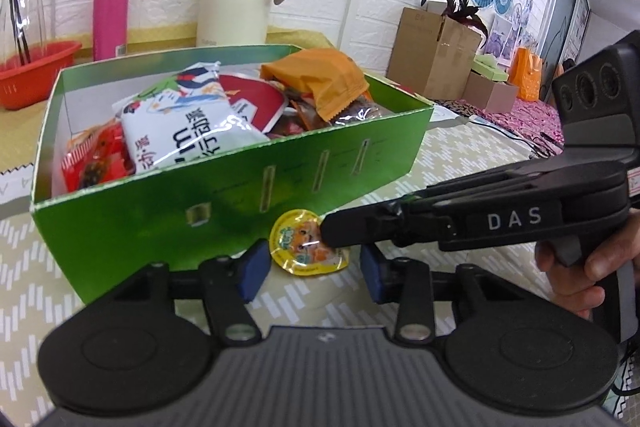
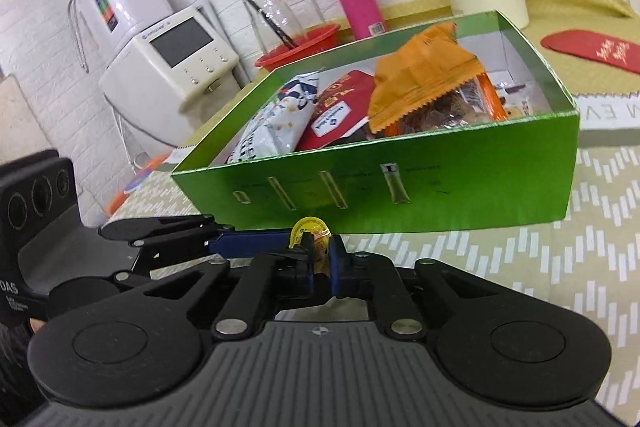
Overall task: Organize snacks
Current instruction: 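Grasp the small yellow cup snack with the right gripper, then lift the yellow cup into the green box and open the right gripper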
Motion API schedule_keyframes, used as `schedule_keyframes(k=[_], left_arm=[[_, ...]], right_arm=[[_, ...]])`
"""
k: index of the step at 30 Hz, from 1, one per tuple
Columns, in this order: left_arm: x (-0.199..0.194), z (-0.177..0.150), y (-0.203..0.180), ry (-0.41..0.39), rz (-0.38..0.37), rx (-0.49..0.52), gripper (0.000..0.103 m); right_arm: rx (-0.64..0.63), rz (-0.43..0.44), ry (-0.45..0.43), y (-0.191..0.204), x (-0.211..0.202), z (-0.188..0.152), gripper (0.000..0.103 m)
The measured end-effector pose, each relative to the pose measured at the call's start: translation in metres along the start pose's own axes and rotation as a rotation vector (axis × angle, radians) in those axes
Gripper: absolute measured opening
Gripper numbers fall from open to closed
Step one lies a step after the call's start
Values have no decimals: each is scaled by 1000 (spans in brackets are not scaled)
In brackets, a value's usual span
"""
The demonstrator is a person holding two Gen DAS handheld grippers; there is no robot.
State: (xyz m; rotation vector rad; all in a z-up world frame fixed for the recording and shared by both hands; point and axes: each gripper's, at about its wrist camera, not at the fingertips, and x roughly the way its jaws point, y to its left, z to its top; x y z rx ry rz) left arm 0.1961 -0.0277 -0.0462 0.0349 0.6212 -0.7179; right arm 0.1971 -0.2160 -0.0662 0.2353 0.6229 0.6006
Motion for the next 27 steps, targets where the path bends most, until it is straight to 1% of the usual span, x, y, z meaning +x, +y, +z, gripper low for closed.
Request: schedule_keyframes(k=[3,5,13,22,27], left_arm=[[-2,-1,-1,1,12,5,39],[-5,-2,-3,-5,17,7,39],[-21,-1,-4,-50,19,-5,39],[-36,-2,-8,-75,26,-15,39],[-45,1,-11,-102,36,-10,39]], right_arm=[[-70,-9,3,10,-1,0,8],[-97,-10,3,15,-2,0,7],[-128,-12,-22,29,-11,5,7],[-146,1,-34,40,-18,5,6],[-165,6,-58,49,-25,7,6]])
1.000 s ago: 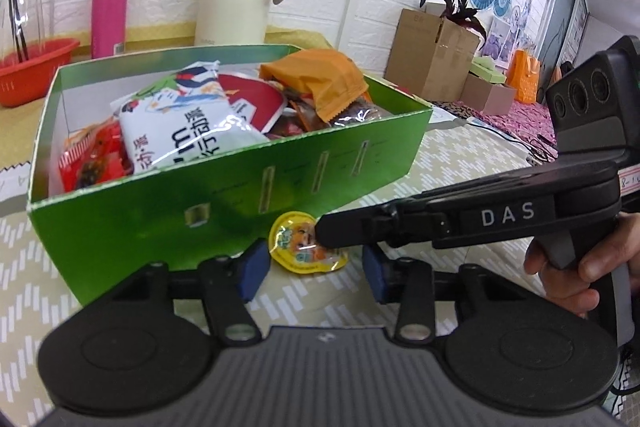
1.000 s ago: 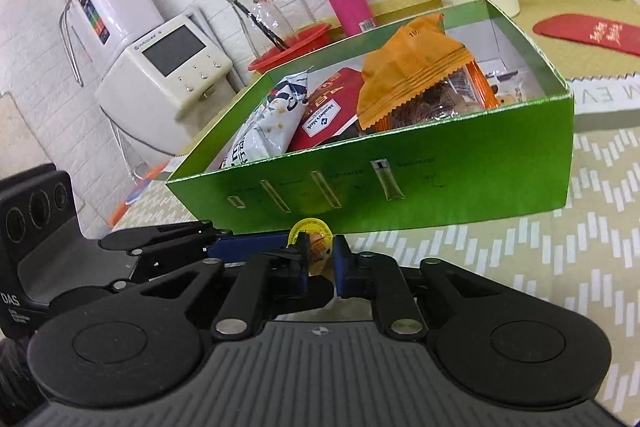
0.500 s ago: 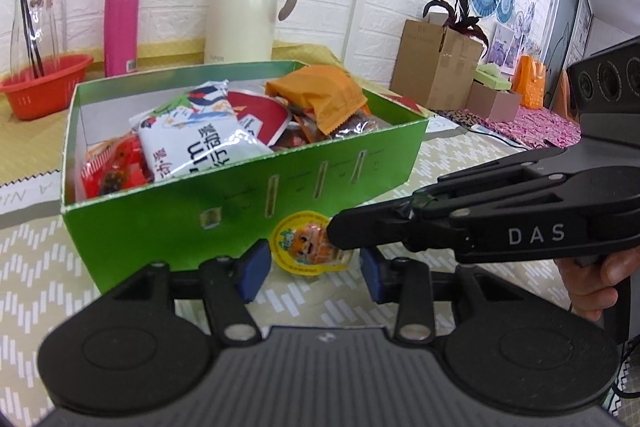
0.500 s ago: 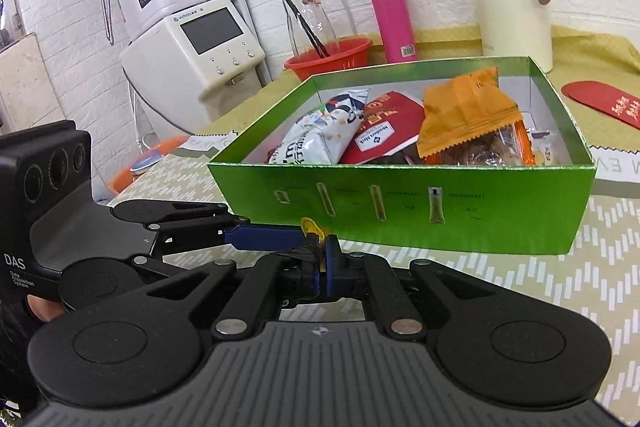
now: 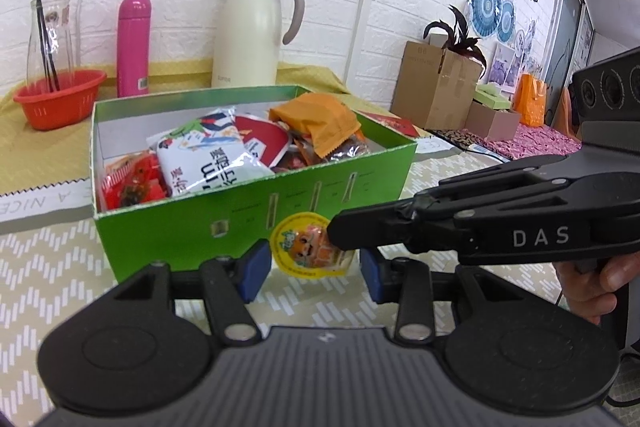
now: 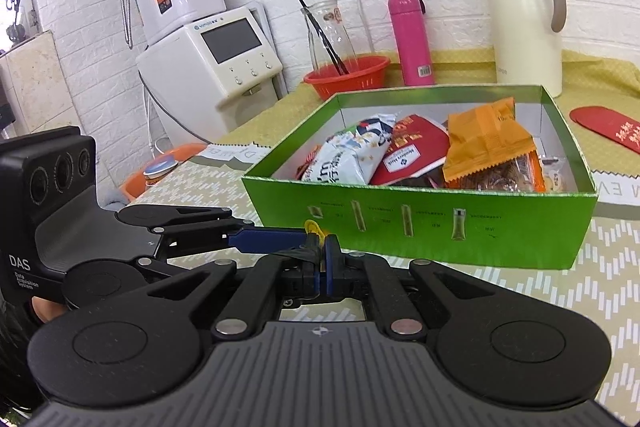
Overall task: Organize snacks
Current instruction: 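Lift the yellow cup into the green box and open the right gripper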
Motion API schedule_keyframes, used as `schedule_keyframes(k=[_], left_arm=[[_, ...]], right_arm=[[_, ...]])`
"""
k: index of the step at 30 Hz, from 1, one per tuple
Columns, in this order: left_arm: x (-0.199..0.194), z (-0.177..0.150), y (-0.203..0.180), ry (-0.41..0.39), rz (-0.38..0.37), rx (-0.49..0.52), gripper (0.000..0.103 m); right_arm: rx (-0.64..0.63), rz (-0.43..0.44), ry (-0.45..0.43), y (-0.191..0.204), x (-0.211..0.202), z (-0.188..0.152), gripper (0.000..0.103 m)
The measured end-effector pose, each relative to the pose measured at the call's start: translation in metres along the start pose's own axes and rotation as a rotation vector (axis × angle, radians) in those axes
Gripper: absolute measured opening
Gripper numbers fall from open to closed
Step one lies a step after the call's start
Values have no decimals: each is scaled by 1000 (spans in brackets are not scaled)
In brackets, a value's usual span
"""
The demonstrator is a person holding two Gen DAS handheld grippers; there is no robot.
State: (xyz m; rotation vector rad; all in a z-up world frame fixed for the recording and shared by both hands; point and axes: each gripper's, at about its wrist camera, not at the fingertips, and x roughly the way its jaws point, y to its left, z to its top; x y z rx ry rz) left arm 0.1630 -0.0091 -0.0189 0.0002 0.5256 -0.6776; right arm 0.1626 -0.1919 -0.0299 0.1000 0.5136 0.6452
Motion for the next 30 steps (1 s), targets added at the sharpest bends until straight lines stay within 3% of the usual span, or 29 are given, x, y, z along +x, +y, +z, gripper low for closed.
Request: schedule_keyframes(k=[13,30], left_arm=[[-14,26,-2,-75,49,7,38],[15,62,7,-129,107,25,35]], right_arm=[[-44,12,-96,11,-10,23,6],[-36,-26,-182,-11,5,51,4]])
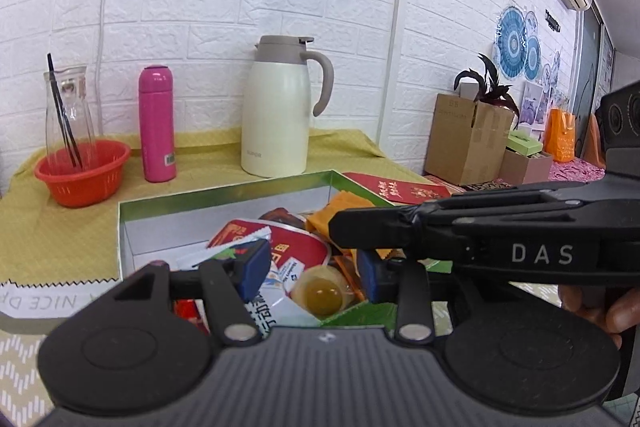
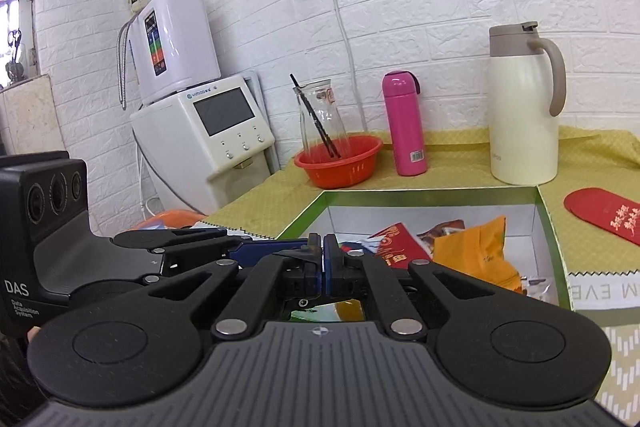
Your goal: Organize snacks
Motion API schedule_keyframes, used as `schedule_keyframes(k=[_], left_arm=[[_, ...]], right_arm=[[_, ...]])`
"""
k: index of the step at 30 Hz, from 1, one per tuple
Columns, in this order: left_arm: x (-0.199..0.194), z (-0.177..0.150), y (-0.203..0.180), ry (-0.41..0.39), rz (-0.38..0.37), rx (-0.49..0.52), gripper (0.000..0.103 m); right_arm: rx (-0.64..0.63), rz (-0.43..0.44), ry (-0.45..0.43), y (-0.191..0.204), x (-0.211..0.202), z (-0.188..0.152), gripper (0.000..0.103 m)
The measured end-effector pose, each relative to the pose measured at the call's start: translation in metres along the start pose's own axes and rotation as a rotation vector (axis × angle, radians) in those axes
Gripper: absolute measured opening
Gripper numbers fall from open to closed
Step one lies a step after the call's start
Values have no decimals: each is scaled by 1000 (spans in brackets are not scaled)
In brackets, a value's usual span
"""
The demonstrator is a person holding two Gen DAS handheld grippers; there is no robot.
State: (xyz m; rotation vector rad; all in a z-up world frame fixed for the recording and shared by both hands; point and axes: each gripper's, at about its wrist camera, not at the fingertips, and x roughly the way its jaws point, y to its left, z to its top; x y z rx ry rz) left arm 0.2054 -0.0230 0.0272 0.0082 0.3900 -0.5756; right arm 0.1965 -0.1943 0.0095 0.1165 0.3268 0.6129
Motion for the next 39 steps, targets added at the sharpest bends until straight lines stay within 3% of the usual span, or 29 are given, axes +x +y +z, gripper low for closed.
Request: schedule_keyframes(k=[5,10,14,19,20,23,25,28,31,32,35,39], left_arm=[[19,5,8,22,-4,0,34],[37,11,26,43,-3,-70,34],[37,13,30,26,40,-70,37],[33,11,23,-20,141,-29,52],[30,9,21,-35,169,-15,55],[19,4,13,-78,242,23,68],[9,1,8,-102,294,24,83],[-8,-5,0,-136,332,31,87],[-23,-11,-10,-137,386,39,90],[-27,-12,-12,-129,382,41,90],[-39,-18,-23,-103,379,15,90],[-54,-28,-44,-94,478,28,90]], right_arm=[[9,-28,4,-10,14,3,4],[119,-4,-2,-31,27,6,4],[153,-25,-12,-37,28,7,4],[128,-101,-25,-34,28,-2,5],[116,-111,-35,-32,26,-4,9],[58,-146,-73,-22,14,-9,18],[31,-175,-111,-15,4,-12,20],[0,-213,-169,-3,-13,-18,38],[-36,-269,-218,10,-27,-24,81],[-45,-287,-236,13,-31,-26,103],[-87,-325,-269,28,-42,-31,103],[-112,-408,-304,48,-57,-41,103]])
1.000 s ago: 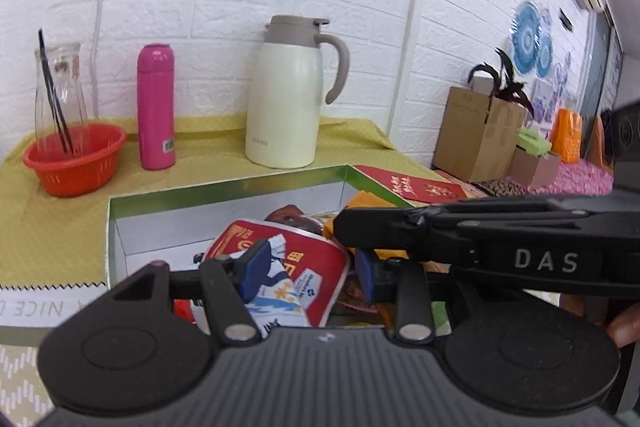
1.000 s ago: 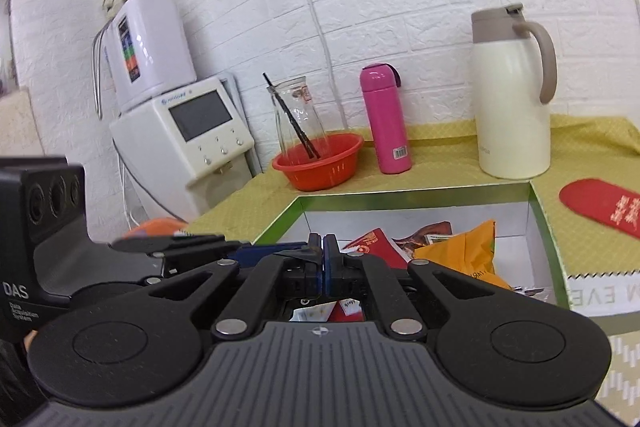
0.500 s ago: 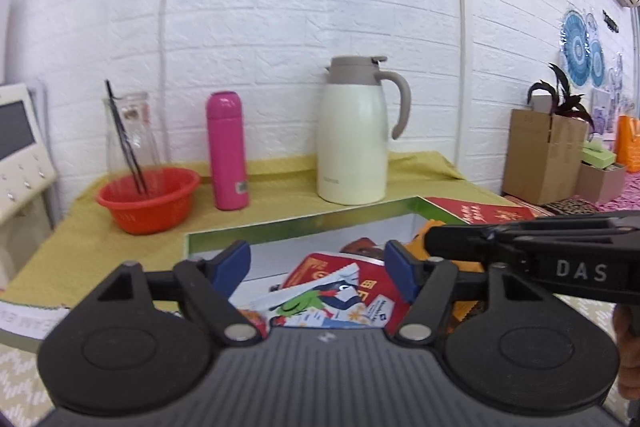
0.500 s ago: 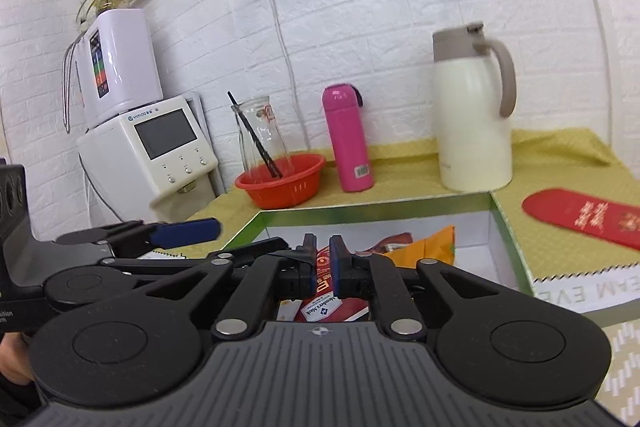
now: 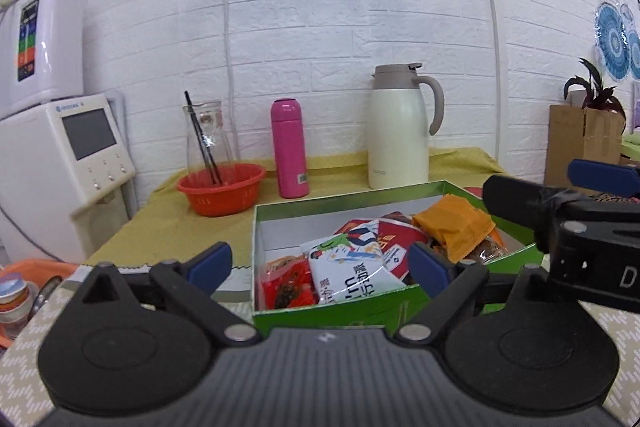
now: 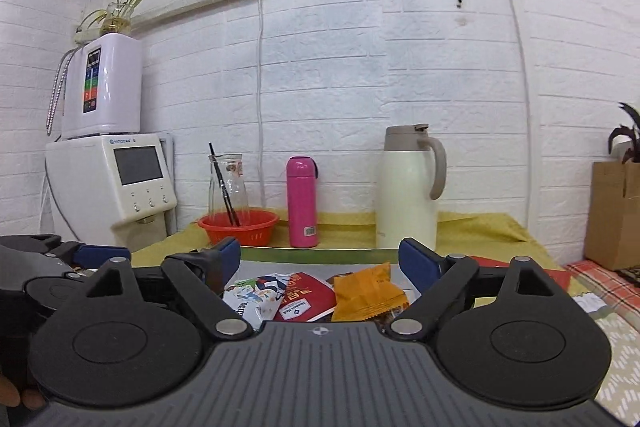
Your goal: Organize snacks
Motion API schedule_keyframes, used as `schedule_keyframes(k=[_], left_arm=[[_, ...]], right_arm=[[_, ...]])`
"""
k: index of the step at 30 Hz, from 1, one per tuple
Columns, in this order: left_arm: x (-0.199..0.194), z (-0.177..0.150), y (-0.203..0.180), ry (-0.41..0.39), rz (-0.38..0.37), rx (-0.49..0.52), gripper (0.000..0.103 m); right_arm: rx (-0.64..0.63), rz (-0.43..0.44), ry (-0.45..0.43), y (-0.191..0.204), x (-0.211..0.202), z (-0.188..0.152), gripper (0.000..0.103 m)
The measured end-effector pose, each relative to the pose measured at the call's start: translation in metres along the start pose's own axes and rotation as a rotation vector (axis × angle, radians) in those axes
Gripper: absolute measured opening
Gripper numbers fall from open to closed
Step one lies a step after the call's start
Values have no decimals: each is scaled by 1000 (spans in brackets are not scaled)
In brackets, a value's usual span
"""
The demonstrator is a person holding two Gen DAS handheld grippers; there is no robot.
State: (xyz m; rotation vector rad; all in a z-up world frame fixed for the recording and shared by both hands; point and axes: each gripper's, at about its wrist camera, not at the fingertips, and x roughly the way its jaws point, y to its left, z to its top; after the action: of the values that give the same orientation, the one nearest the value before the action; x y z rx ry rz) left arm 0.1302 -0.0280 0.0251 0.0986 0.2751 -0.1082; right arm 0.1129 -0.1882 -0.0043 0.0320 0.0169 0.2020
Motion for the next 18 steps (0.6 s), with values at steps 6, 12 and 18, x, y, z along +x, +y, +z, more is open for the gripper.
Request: schedule_keyframes(k=[6,12,18], left_arm=[[-20,-12,-1,31,48,-48,90],[-19,-16,12,91,72,-169,90],[-17,-21,14,115,83,-155,90]], right_arm=[[53,-160,-58,0,-31,-9,103],[112,-257,-2,-7,-26,-21,103],[182,-266,88,-16,-20,-36,103]])
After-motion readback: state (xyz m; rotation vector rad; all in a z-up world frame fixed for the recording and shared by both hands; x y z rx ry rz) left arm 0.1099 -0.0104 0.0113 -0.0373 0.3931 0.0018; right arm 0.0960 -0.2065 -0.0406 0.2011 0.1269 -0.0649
